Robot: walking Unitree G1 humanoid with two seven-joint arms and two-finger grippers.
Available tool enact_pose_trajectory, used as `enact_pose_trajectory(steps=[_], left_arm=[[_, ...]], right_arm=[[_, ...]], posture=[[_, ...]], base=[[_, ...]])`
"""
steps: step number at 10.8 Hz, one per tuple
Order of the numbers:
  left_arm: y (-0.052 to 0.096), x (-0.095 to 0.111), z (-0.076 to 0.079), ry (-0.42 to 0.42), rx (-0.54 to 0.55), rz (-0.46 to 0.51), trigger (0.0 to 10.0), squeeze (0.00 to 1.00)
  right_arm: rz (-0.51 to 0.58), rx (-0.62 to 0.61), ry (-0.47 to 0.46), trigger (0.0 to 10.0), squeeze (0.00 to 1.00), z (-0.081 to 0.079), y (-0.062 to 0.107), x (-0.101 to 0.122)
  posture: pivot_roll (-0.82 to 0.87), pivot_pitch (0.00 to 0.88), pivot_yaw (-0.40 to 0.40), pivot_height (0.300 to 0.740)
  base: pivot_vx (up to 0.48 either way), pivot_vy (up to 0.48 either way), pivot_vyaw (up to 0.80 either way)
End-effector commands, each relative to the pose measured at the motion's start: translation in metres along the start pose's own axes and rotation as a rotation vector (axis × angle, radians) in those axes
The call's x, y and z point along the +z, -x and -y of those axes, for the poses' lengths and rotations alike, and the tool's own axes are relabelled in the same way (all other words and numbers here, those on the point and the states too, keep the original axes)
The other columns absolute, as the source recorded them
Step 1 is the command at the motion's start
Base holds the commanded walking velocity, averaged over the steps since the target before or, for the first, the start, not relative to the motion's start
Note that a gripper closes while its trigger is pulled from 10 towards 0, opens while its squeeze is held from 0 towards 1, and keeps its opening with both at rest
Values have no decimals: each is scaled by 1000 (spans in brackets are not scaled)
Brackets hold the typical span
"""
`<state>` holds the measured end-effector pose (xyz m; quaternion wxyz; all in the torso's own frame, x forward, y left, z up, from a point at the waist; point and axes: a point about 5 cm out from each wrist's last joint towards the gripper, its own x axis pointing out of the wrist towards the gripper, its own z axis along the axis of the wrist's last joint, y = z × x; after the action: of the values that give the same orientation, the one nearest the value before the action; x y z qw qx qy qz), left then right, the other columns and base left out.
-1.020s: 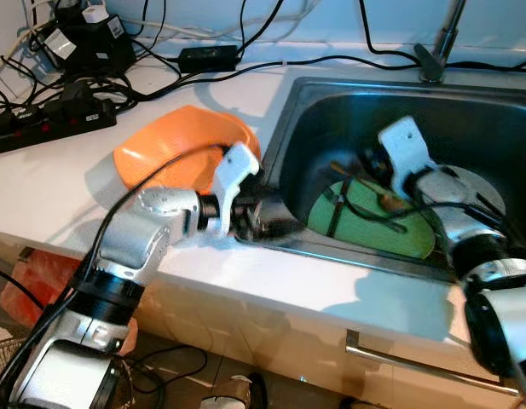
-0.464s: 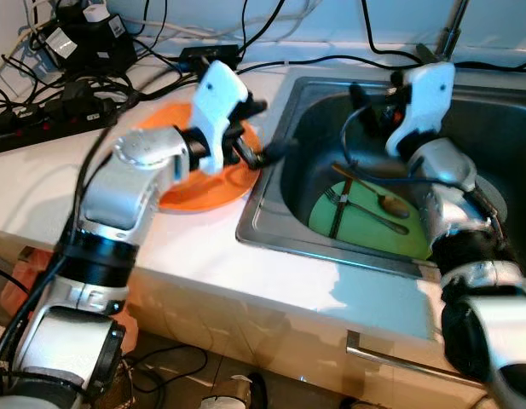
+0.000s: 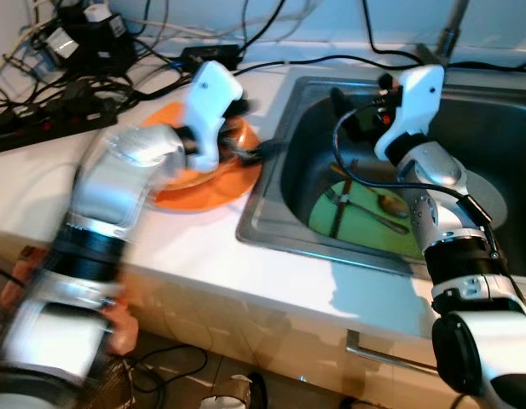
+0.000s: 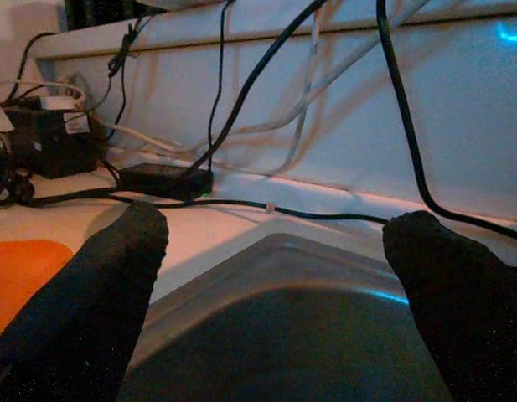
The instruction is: Kitchen organization
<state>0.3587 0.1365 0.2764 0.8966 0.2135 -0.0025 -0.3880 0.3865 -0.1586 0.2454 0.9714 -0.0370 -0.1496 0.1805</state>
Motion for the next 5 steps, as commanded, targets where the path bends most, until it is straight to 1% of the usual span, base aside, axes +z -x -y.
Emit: enact_pose_trajectory(steps=[1, 2, 3, 4, 5], left_arm=[[5, -3, -4, -25, -10, -49, 10000, 0], [9, -6, -6, -20, -9, -63, 10000, 0], [13, -12, -10, -12, 2, -97, 10000, 0], [14, -22, -9, 0, -15, -139, 10000, 0], [14, -24, -7, -3, -34, -151, 10000, 0]], right_arm=[[-6, 28, -22, 10000, 0, -8, 0, -1], [-8, 38, -4, 10000, 0, -9, 0, -1], [-15, 53, 21, 10000, 0, -12, 1, -1], [-18, 75, 24, 10000, 0, -17, 2, 1], [-17, 82, 29, 10000, 0, -19, 3, 2]], posture=[[159, 104, 149, 740], [160, 105, 149, 740], [161, 106, 149, 740], [162, 108, 150, 740], [161, 109, 150, 740]], base=[[0, 0, 0], [0, 0, 0], [0, 0, 0], [0, 0, 0], [0, 0, 0]])
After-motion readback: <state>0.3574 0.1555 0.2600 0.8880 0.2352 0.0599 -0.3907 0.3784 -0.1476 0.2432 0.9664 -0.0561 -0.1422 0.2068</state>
